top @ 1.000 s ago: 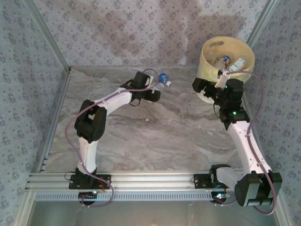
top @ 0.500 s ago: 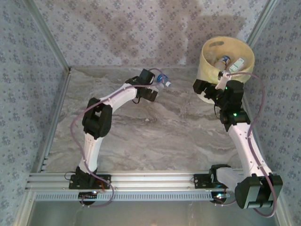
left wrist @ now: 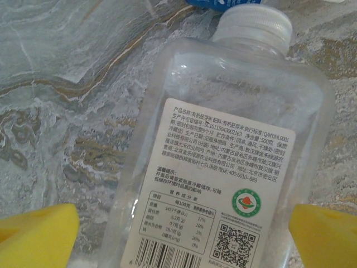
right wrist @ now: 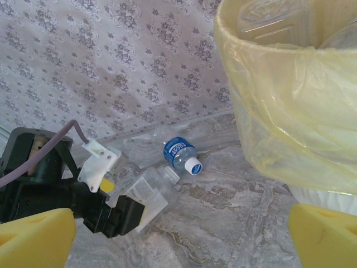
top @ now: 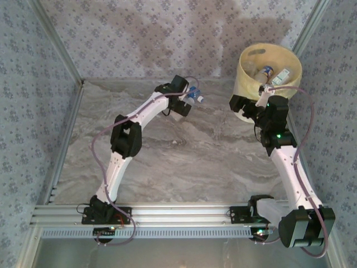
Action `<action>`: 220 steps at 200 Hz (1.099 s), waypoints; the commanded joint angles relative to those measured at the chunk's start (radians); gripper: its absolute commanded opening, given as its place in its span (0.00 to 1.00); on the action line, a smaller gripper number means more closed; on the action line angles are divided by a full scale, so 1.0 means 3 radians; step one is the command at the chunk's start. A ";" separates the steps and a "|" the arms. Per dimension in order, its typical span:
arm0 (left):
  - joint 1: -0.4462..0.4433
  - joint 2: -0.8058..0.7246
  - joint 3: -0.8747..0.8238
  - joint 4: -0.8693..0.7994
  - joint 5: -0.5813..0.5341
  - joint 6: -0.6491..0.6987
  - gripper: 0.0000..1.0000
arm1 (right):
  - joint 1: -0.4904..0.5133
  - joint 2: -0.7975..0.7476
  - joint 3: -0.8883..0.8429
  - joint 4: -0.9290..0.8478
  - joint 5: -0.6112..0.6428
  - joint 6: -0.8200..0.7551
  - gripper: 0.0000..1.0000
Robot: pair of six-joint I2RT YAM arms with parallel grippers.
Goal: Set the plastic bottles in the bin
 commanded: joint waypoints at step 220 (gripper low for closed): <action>0.0003 -0.0616 -0.1022 0.0183 0.1163 -0.0320 0.95 | 0.0014 -0.0063 -0.0020 -0.0125 0.0160 -0.0091 1.00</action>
